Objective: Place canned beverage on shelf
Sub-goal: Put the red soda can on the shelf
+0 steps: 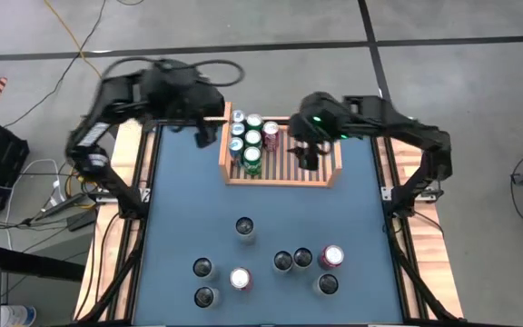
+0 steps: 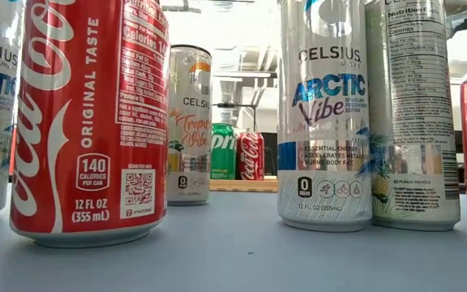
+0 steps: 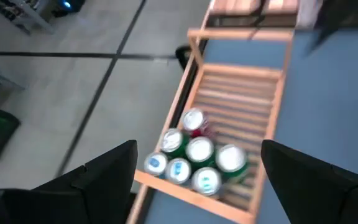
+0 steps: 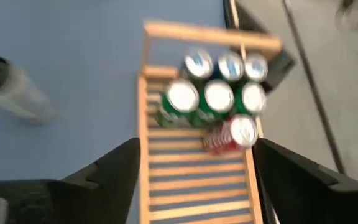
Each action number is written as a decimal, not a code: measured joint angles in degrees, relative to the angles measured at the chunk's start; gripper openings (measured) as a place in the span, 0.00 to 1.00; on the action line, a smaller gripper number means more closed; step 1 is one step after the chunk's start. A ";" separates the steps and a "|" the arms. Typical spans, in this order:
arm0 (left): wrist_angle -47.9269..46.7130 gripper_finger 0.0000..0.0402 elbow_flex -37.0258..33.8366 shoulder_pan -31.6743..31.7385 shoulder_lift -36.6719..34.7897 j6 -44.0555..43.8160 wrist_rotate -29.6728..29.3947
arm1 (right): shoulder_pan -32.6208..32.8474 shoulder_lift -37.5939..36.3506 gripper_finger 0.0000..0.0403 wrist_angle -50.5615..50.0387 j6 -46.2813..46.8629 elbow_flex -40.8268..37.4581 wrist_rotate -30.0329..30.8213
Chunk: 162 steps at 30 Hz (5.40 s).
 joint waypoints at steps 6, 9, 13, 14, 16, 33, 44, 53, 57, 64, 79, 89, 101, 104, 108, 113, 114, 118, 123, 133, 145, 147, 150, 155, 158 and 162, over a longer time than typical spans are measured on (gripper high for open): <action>-0.27 0.82 0.00 -2.94 -6.15 -8.17 0.04 | -6.73 0.52 0.49 14.61 -3.87 -17.00 -2.07; -0.68 0.82 -0.02 -3.89 -7.68 -10.27 0.04 | -8.08 2.26 0.28 21.24 -4.02 -21.95 -2.31; -1.18 0.82 -0.02 -4.30 -8.66 -12.21 0.04 | -8.95 4.80 0.04 25.99 -5.90 -23.44 -2.39; -1.32 0.82 -0.02 -4.30 -8.67 -12.51 0.03 | -9.12 5.60 0.03 25.90 -6.41 -23.50 -2.45; -2.17 0.82 -0.02 -4.29 -8.59 -13.08 0.02 | -9.47 7.99 0.03 26.65 -6.41 -23.48 -3.57; -5.64 0.82 -0.02 -4.28 -8.08 -12.16 -0.58 | -12.67 18.70 0.00 30.69 -9.52 -23.59 -9.33; -5.61 0.82 -0.02 -4.28 -8.08 -11.48 -0.90 | -16.00 18.91 0.00 34.14 -9.89 -23.53 -9.30; -5.61 0.82 -0.02 -4.28 -8.08 -10.90 -0.90 | -18.43 18.91 0.00 36.09 -8.50 -23.62 -9.34; -5.61 0.82 -0.02 -4.28 -8.08 -10.90 -0.95 | -19.13 18.91 0.00 36.18 -8.49 -23.62 -9.35; -5.61 0.82 -0.02 -4.28 -8.08 -10.87 -0.99 | -19.78 18.91 0.00 37.73 -8.50 -23.64 -9.39; -5.63 0.82 -0.02 -4.26 -8.08 -10.87 -1.06 | -18.74 23.37 0.00 37.71 -8.54 -23.68 -10.04; -5.93 0.82 -0.70 -4.26 -7.06 -9.40 7.75 | -13.89 9.88 0.00 23.46 -8.31 -21.99 -9.50; -5.27 0.82 -1.33 -11.29 2.38 -8.11 20.09 | -3.24 -16.95 0.00 9.29 7.15 -21.21 1.00; -6.51 0.82 -1.33 -15.42 4.78 -10.04 20.50 | -1.11 -19.87 0.00 7.47 11.12 -21.21 1.00; -8.15 0.82 -1.33 -22.60 7.27 -14.76 20.15 | 1.19 -22.70 0.00 4.15 13.77 -21.21 1.00; -7.31 0.82 -1.33 -31.54 8.07 -17.67 18.95 | 2.77 -23.45 0.00 1.09 16.74 -21.23 0.98; -6.42 0.82 -1.29 -32.93 8.38 -18.61 18.06 | 2.96 -23.45 0.00 0.98 17.48 -21.23 0.99; -5.98 0.82 -1.31 -37.61 9.91 -21.15 16.10 | 4.19 -23.32 0.00 0.81 19.92 -21.26 0.96; -3.47 0.82 -1.35 -42.16 12.59 -22.59 18.69 | 6.70 -22.54 0.00 1.26 21.86 -21.34 0.94; 5.23 0.82 -1.24 -46.15 16.22 -24.85 15.50 | 15.95 -23.26 0.00 -3.34 26.24 -21.32 0.84; 4.93 0.82 -1.33 -43.64 28.92 -26.23 15.98 | 22.05 -26.41 0.00 -10.22 27.48 -21.31 0.96; 3.75 0.82 -1.33 -43.99 30.04 -26.14 15.99 | 22.61 -26.87 0.00 -10.90 27.55 -21.32 0.98; 0.86 0.82 -1.31 -45.08 31.21 -25.32 15.62 | 23.39 -27.41 0.00 -10.85 27.69 -21.30 1.09; -1.58 0.82 -1.32 -46.40 32.92 -24.17 14.45 | 24.13 -27.58 0.00 -10.67 27.77 -21.31 2.18; -1.76 0.82 -1.25 -46.56 33.40 -23.86 14.36 | 24.20 -27.56 0.00 -10.69 28.55 -21.30 2.40; -2.62 0.82 -1.29 -46.41 34.10 -22.02 14.59 | 24.17 -27.54 0.00 -10.66 28.76 -21.30 2.51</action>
